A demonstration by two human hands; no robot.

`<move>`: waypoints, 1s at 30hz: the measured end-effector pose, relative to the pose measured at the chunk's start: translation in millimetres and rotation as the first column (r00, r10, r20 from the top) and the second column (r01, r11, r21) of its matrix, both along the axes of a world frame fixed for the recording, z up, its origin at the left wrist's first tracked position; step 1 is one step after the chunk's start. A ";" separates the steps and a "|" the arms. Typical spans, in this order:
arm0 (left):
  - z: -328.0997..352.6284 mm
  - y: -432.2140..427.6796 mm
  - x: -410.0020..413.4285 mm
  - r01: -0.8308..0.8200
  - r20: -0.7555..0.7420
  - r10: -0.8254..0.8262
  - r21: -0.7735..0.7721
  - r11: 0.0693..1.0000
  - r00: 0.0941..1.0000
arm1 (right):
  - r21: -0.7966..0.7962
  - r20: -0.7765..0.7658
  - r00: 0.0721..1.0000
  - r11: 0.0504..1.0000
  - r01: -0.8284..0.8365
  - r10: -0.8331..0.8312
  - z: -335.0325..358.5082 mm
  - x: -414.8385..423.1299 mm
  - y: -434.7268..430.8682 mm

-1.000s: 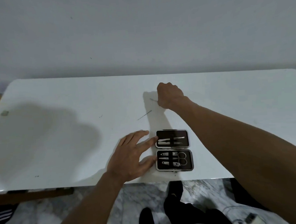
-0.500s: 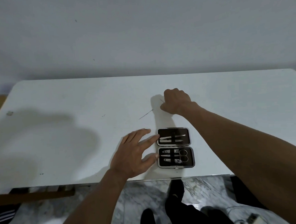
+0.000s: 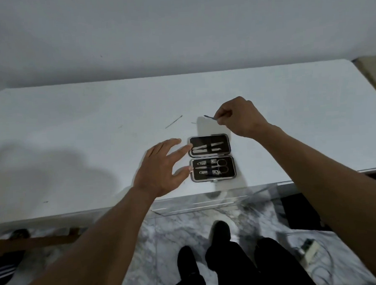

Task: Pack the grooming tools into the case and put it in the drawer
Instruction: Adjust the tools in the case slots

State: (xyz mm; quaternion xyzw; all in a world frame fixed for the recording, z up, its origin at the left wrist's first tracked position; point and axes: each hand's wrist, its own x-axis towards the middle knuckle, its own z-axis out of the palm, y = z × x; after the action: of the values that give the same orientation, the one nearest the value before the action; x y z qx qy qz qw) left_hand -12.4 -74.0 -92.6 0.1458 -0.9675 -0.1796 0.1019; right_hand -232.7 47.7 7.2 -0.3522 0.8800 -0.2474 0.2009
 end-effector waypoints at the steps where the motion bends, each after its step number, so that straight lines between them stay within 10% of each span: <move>1: -0.6 -0.1 0.3 0.001 0.004 -0.001 -0.002 1.000 1.000 | 0.021 0.000 1.000 1.000 0.000 0.000 -2.5 0.7 5.2; 30: -6.0 2.1 -1.4 -0.022 -0.020 0.022 -0.023 0.999 1.000 | 0.258 -0.274 0.898 0.925 -0.277 0.345 -20.9 4.1 33.6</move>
State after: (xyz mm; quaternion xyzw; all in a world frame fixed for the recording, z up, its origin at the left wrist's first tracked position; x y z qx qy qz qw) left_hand -13.7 -71.9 -98.6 0.1535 -0.9669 -0.1684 0.1150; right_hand -228.5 81.3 -13.8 -0.5004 0.8538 -0.0571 0.1318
